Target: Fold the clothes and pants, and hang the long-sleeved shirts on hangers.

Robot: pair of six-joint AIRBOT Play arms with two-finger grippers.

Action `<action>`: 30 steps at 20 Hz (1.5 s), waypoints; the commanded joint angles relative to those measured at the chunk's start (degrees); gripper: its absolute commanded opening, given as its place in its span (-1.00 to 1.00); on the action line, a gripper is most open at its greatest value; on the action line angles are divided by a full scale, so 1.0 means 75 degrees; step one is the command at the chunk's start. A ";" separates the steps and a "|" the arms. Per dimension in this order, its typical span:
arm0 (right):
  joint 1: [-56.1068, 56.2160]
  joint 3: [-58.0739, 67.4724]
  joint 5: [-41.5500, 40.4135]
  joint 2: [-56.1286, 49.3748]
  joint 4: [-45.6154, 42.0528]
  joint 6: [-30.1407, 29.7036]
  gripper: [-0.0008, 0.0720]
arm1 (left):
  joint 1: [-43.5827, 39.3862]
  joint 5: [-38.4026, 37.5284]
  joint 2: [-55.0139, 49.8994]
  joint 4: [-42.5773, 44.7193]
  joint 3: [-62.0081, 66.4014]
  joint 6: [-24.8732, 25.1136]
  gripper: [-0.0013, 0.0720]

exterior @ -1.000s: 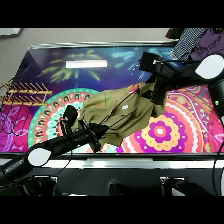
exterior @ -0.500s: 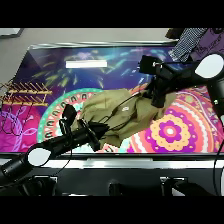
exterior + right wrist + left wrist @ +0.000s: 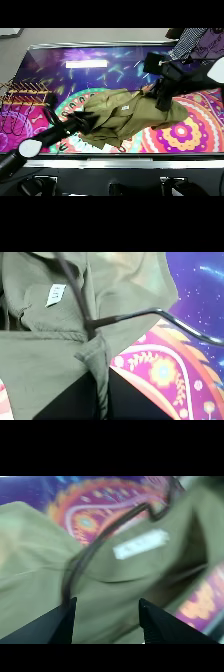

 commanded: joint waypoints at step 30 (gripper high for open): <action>0.0000 0.0006 0.0965 0.0388 -0.0210 0.4135 -0.91 | -0.0880 -0.0361 -0.3194 0.6709 0.0297 -0.7195 -0.91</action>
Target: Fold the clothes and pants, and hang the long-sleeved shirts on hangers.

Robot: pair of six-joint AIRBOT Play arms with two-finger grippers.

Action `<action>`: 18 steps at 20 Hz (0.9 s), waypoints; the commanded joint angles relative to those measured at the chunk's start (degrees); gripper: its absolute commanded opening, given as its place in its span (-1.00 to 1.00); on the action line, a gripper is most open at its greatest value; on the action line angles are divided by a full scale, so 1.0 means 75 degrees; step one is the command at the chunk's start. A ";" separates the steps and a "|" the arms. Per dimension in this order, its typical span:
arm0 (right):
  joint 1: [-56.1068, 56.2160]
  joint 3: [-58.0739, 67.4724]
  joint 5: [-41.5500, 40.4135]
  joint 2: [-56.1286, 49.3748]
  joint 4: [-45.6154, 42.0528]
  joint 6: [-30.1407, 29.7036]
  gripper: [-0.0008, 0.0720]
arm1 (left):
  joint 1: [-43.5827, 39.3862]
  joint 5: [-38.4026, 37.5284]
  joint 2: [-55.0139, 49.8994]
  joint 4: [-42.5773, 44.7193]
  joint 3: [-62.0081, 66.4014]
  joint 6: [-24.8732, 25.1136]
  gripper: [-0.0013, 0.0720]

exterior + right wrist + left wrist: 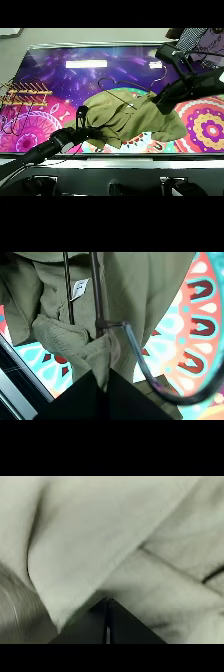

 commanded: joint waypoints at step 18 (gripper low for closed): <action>0.0868 -0.0003 0.0775 -0.0032 -0.1014 0.3179 -0.92 | 0.1545 -0.3931 -0.0055 -0.1574 0.2967 0.3273 0.71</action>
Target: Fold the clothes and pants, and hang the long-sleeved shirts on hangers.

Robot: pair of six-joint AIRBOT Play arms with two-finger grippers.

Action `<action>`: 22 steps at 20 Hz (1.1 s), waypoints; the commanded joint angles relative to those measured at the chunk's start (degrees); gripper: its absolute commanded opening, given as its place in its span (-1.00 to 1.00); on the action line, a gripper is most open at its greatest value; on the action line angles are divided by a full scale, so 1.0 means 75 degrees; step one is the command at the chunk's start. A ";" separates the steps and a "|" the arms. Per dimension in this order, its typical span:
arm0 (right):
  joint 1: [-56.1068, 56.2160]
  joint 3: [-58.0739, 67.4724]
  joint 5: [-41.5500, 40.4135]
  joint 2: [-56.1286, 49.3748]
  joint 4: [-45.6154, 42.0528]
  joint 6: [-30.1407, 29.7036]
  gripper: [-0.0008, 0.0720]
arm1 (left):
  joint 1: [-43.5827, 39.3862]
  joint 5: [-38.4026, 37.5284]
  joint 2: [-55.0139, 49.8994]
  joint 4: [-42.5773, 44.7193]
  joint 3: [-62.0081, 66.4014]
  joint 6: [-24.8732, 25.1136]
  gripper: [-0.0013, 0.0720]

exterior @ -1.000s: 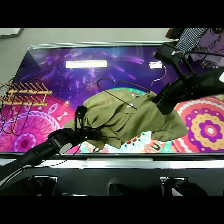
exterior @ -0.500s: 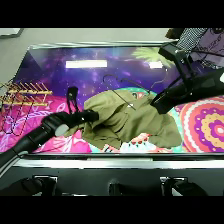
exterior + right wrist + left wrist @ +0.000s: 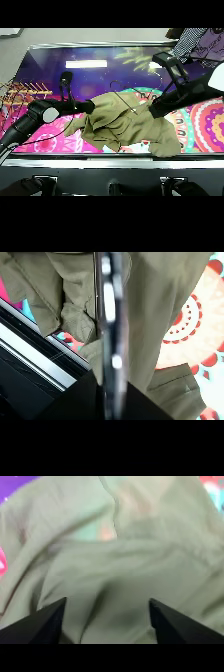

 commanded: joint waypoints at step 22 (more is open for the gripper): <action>0.0047 0.0000 -0.0108 -0.0006 0.0087 0.0612 -0.92 | -0.1008 0.0522 -0.1291 0.1714 -0.0615 -0.0358 -0.92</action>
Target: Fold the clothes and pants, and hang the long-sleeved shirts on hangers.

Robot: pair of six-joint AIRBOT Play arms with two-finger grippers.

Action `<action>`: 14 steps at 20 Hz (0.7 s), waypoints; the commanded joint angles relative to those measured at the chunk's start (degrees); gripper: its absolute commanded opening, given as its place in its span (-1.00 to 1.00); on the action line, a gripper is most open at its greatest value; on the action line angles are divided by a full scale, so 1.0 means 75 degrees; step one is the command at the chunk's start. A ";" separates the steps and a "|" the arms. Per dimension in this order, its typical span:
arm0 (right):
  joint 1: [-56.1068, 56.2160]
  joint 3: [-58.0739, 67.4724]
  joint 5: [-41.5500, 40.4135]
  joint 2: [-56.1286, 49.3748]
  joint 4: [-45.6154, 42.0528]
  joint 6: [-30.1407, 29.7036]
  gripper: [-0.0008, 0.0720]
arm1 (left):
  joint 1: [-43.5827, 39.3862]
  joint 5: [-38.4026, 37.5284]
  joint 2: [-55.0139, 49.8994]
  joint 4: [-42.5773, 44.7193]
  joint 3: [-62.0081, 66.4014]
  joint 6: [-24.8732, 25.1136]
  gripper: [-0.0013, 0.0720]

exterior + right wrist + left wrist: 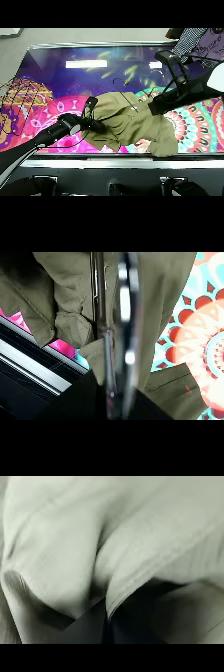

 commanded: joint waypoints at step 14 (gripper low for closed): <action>0.0898 -0.0003 0.0796 -0.0006 0.0828 0.0000 -0.92 | 0.1335 -0.0898 0.0224 -0.0248 0.2669 -0.0338 -0.91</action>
